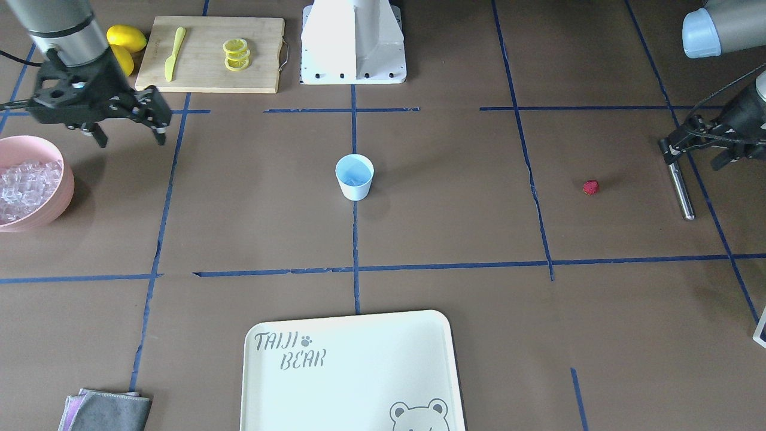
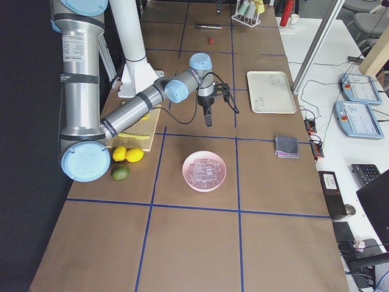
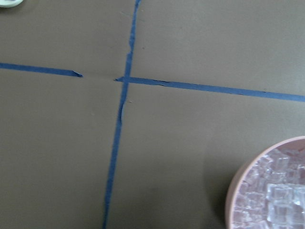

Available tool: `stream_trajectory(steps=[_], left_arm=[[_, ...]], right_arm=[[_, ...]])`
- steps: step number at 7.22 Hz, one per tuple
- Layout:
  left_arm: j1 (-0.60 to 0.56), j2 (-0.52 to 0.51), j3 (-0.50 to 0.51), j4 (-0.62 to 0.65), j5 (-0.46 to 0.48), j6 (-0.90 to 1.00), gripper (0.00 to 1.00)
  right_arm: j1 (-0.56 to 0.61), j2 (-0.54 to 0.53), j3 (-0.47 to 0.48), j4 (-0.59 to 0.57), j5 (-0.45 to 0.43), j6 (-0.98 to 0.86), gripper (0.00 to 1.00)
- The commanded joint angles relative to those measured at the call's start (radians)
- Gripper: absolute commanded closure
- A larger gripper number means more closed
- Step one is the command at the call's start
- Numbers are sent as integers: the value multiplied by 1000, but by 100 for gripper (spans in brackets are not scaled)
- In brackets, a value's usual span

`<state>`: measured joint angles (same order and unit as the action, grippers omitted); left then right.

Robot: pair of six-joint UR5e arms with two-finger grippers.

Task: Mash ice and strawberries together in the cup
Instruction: 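Move the right gripper back over the pink bowl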

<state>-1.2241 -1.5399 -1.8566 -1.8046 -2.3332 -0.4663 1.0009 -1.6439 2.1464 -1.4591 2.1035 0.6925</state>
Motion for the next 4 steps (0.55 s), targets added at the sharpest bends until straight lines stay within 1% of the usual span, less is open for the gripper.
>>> stream_trajectory(steps=[1, 2, 3, 4], left_arm=[[0, -2, -1, 1, 0, 0, 0], [0, -3, -1, 1, 0, 0, 0], [0, -3, -1, -1, 0, 0, 0], [0, -3, -1, 1, 0, 0, 0]], right_arm=[[83, -68, -118, 75, 50, -132, 1], [82, -79, -172, 115, 50, -143, 1], [82, -91, -236, 214, 50, -139, 1], [82, -88, -291, 273, 50, -140, 1]])
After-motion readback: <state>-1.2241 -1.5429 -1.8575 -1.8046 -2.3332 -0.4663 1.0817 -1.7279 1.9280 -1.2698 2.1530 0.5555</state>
